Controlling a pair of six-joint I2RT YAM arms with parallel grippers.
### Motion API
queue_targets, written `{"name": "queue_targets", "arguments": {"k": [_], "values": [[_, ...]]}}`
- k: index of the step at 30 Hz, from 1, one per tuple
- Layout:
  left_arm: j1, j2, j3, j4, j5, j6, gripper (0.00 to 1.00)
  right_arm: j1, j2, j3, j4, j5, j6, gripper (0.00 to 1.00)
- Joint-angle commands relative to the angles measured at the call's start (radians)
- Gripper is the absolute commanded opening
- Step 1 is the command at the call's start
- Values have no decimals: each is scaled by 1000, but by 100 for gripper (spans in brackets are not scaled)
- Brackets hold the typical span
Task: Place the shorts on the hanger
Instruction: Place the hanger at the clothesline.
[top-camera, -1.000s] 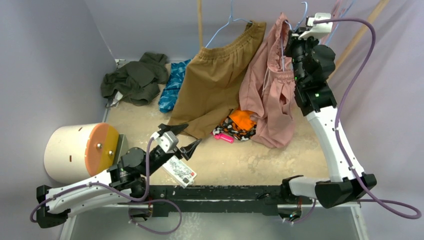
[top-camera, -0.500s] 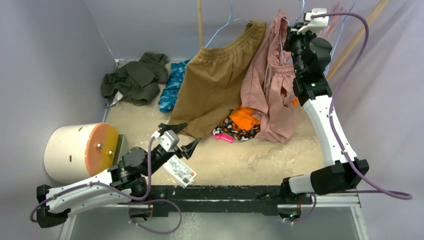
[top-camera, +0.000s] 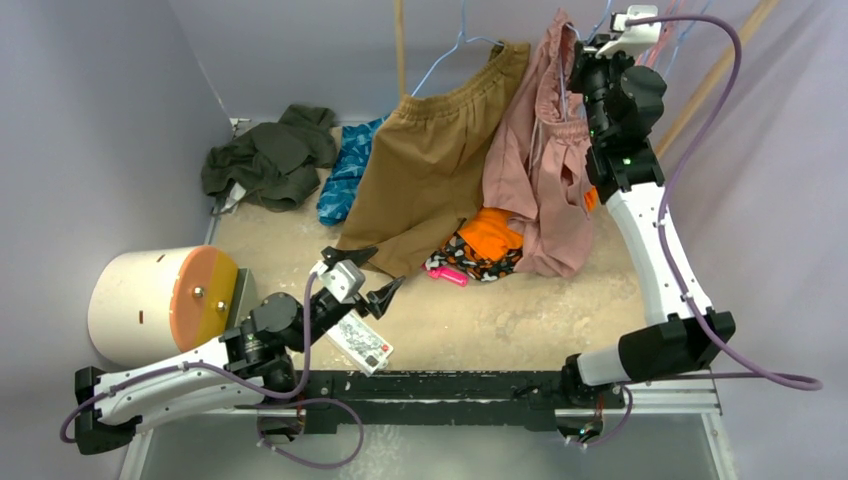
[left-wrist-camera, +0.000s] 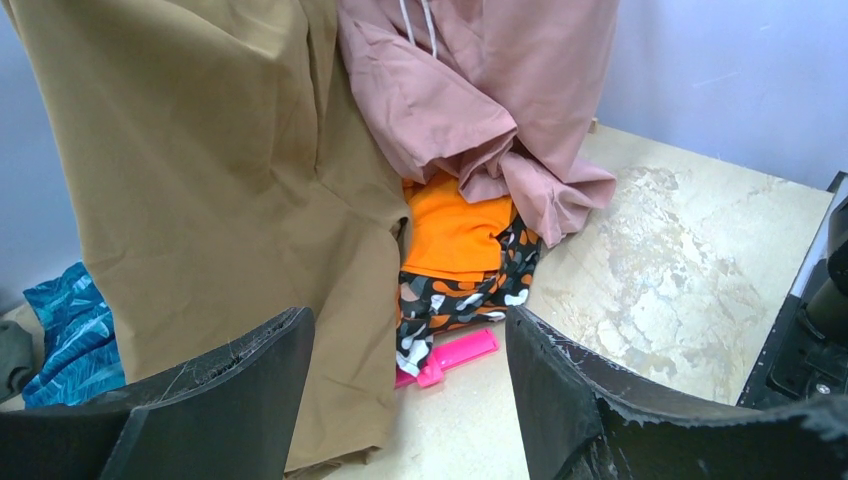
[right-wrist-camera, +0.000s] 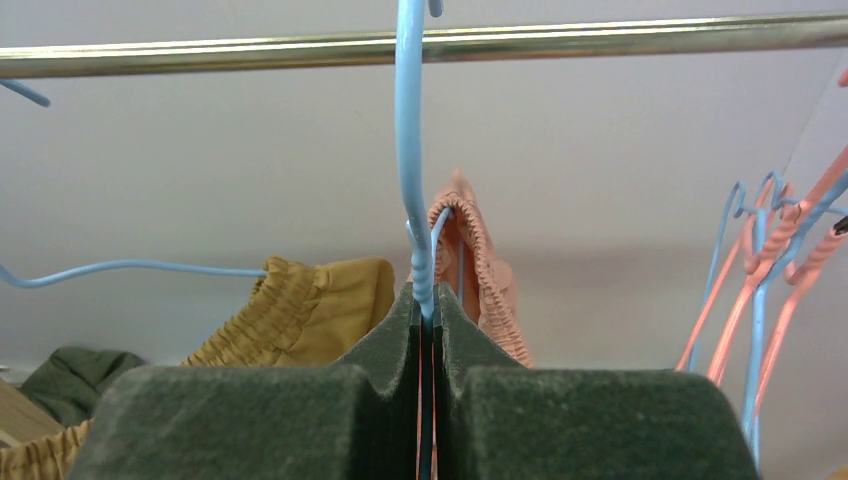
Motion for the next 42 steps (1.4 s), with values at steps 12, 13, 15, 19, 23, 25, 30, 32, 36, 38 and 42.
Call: {"name": "queue_targets", "arguments": {"k": [12, 13, 15, 19, 23, 25, 30, 32, 36, 38, 42], "values": [[-4, 16, 2, 37, -9, -8, 69, -10, 41, 116, 108, -27, -8, 0], [-4, 18, 2, 37, -10, -8, 69, -12, 42, 117, 111, -26, -8, 0], [-4, 18, 2, 36, -9, -7, 69, -13, 47, 119, 112, -28, -8, 0], [-4, 20, 2, 34, -13, -2, 69, -15, 60, 130, 107, -27, -8, 0], [-4, 20, 2, 33, -16, 1, 69, -18, 71, 137, 106, -29, -6, 0], [-4, 23, 2, 33, -19, 3, 69, -19, 77, 138, 104, -31, -5, 0], [-4, 34, 9, 21, -27, 10, 69, -20, 94, 142, 94, -25, 1, 0], [-4, 35, 10, 17, -30, 12, 69, -20, 103, 147, 83, -21, 9, 0], [-4, 37, 11, 13, -36, 13, 69, -20, 120, 160, 56, 21, 27, 0], [-4, 38, 12, 10, -36, 13, 69, -20, 119, 158, 46, 33, 33, 0], [-4, 42, 14, 8, -37, 13, 69, -20, 118, 169, -3, 92, 48, 0]]}}
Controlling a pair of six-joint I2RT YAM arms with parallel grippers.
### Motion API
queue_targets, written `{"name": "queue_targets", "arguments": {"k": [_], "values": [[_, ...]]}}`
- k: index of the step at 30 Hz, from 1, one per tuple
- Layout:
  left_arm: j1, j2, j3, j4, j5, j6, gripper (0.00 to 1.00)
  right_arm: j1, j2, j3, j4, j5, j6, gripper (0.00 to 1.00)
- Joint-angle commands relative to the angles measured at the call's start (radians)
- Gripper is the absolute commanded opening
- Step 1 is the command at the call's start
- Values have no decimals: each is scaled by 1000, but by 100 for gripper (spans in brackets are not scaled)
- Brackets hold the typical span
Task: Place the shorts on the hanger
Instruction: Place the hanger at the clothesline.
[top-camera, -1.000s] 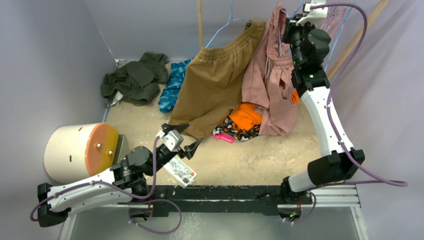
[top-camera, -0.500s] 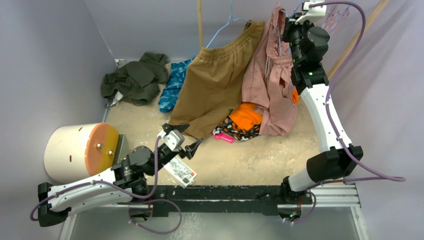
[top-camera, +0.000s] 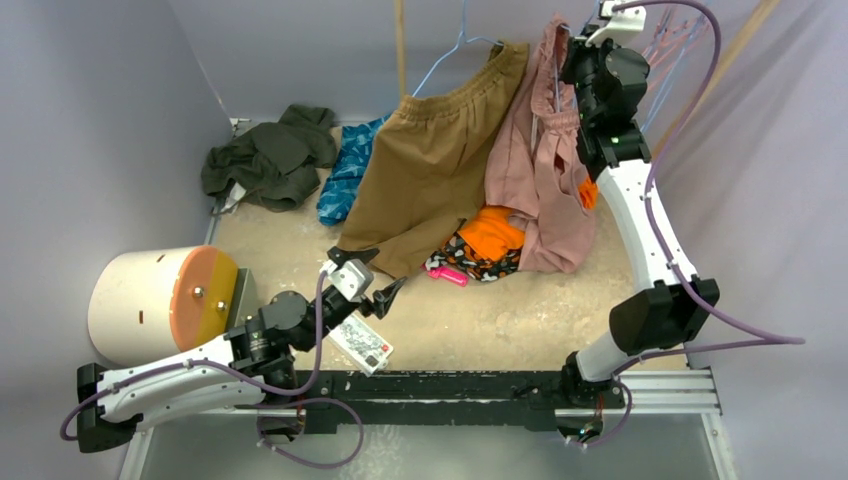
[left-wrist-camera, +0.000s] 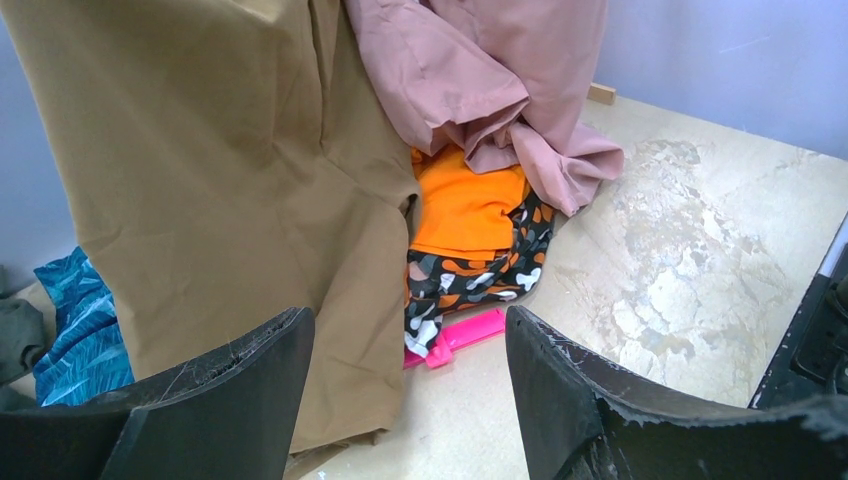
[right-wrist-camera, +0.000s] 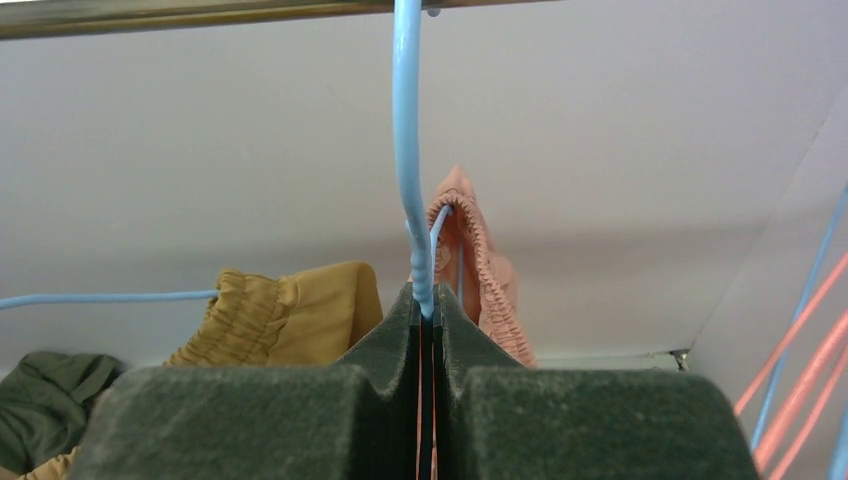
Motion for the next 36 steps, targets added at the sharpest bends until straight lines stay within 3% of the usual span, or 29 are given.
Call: {"name": "queue_targets", "arguments": {"k": [1, 2, 4, 8, 13, 24, 36], "values": [[-4, 4, 15, 26, -15, 10, 69, -7, -28, 67, 5, 93, 35, 0], [-4, 7, 16, 25, -15, 10, 69, -7, -31, 68, -9, 101, 39, 0], [-4, 11, 20, 22, -15, 10, 69, -6, -38, 66, -25, 123, 49, 10], [-3, 12, 20, 20, -13, 8, 69, -7, -61, 58, -48, 126, 61, 42], [-4, 11, 20, 19, -10, 5, 69, -7, -97, 71, -120, 106, 97, 61], [-3, 19, 20, 22, 0, 5, 69, -5, -203, 56, -367, 77, 136, 64], [-3, 23, 22, 18, 16, -3, 69, -5, -198, -23, -422, 104, 113, 58]]}}
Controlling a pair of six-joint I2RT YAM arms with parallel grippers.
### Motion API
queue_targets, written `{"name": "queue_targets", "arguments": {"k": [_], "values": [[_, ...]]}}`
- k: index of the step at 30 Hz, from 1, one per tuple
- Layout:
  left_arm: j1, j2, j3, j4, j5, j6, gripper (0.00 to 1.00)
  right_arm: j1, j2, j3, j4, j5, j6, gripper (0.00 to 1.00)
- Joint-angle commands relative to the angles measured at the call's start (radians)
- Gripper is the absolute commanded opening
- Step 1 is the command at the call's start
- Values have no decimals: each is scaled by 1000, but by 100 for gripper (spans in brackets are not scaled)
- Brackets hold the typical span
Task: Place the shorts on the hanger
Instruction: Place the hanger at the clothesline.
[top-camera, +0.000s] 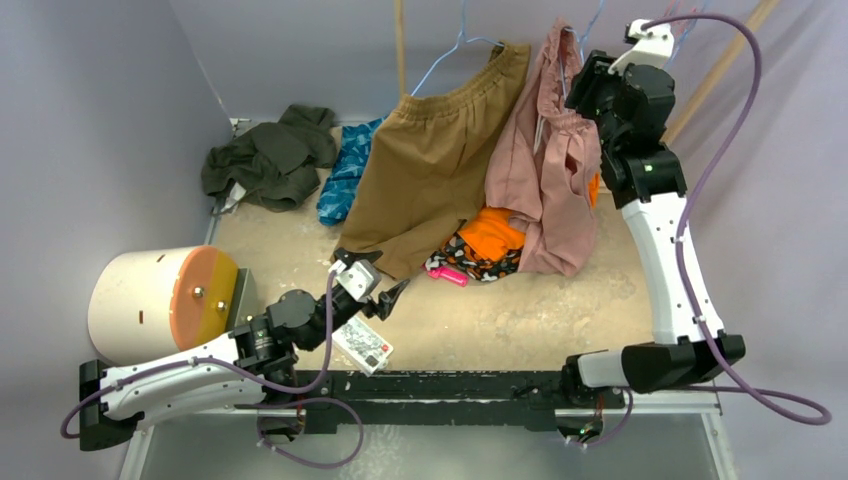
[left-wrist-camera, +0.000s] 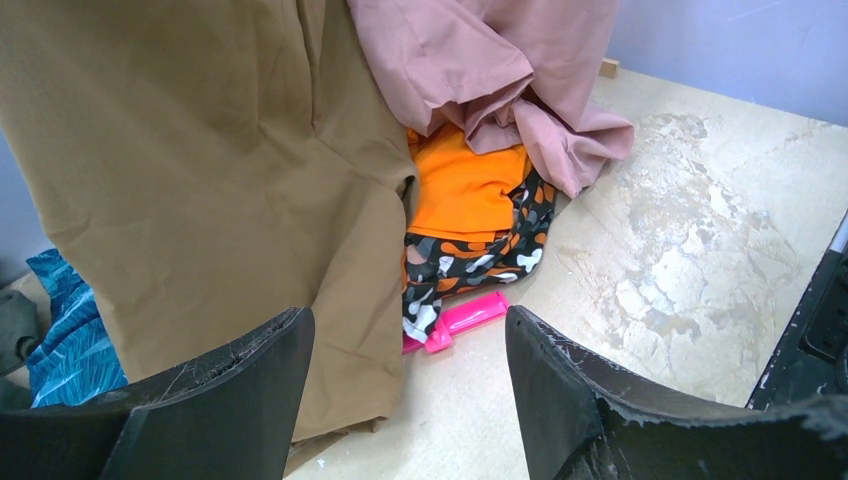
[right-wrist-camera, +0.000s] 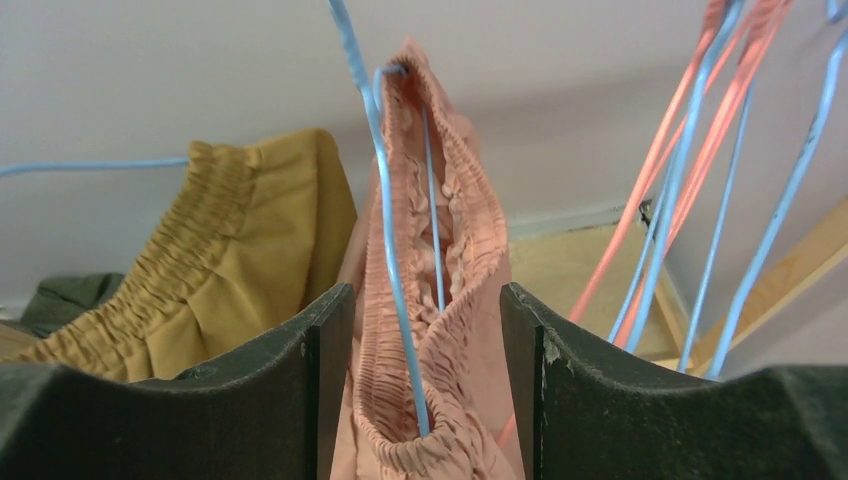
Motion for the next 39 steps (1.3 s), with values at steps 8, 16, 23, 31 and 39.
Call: {"name": "queue_targets", "arguments": {"k": [8, 16, 23, 31, 39], "values": [[-4, 3, 23, 31, 5, -8, 70, -5, -34, -80, -28, -33, 21, 62], [-4, 15, 30, 25, -22, -20, 69, -5, -128, -94, -102, -133, 47, 75], [-4, 24, 28, 30, -47, -20, 70, -5, -235, -157, -219, -134, 76, 76], [-3, 63, 30, 28, -72, -12, 70, -5, -413, -244, -117, -515, 82, 69], [-3, 99, 31, 21, -108, 2, 70, 16, -412, -297, -195, -475, 61, 64]]}}
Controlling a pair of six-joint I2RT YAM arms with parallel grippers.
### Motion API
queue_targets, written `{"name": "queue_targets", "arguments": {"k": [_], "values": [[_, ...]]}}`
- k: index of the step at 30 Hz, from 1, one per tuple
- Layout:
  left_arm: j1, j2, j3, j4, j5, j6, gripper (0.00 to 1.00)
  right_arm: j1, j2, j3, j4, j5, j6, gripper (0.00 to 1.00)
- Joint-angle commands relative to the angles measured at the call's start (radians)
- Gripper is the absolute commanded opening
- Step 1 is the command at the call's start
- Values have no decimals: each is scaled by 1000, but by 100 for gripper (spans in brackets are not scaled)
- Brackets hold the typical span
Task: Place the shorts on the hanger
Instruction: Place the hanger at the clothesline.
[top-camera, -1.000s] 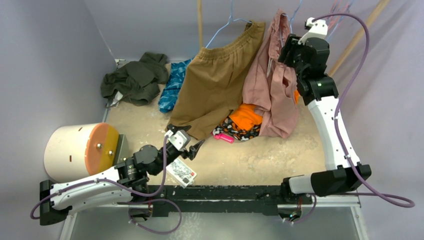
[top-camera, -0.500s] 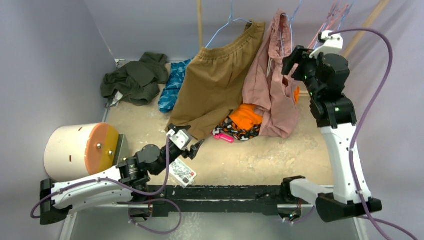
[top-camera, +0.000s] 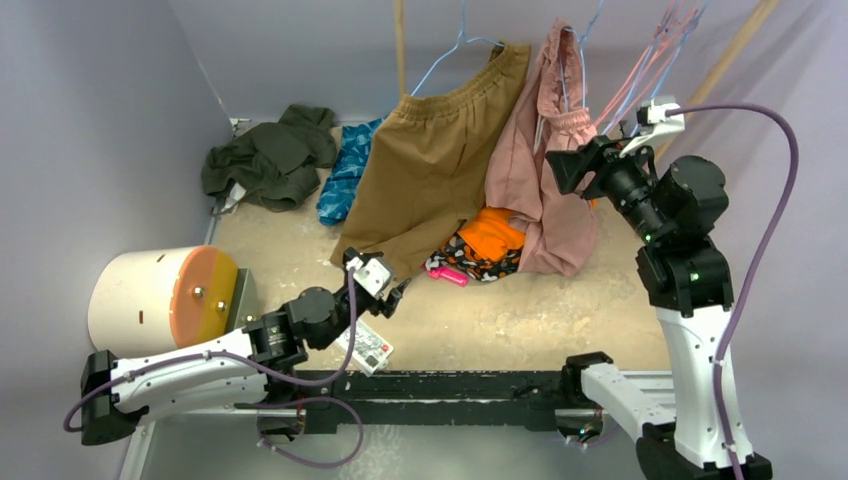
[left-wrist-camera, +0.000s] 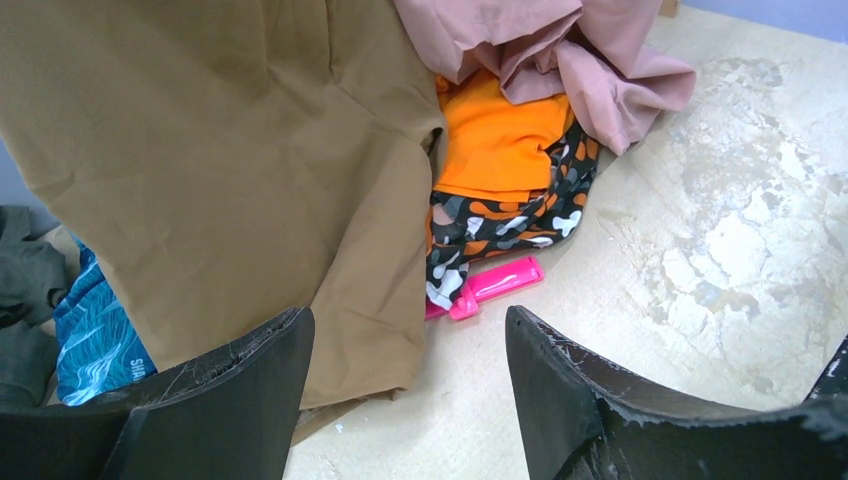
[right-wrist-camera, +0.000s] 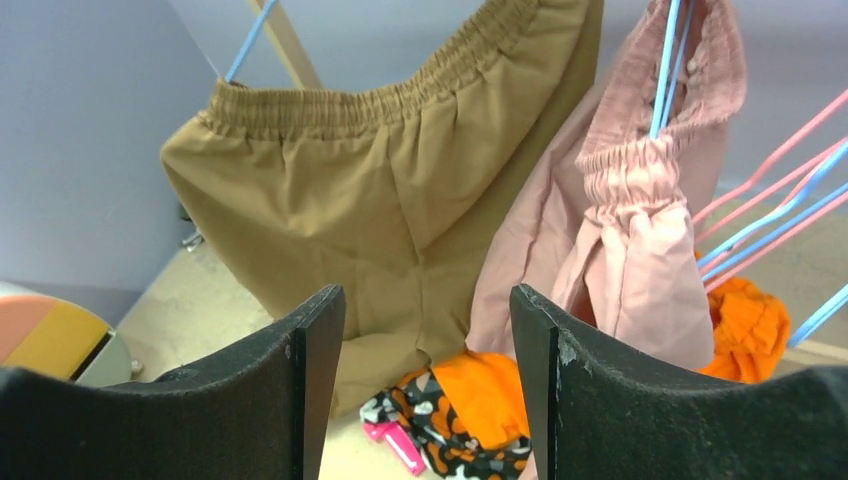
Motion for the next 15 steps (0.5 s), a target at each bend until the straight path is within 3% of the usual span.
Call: {"name": "queue_targets", "arguments": {"k": [1, 7, 15], "values": [[-3, 13, 31, 24, -42, 5, 70, 25, 18, -50, -42, 54, -15, 64], [-3, 33, 33, 24, -60, 7, 70, 57, -1, -89, -127, 360, 73, 68], [-3, 51, 34, 24, -65, 13, 70, 57, -38, -149, -144, 507, 112, 75]]}}
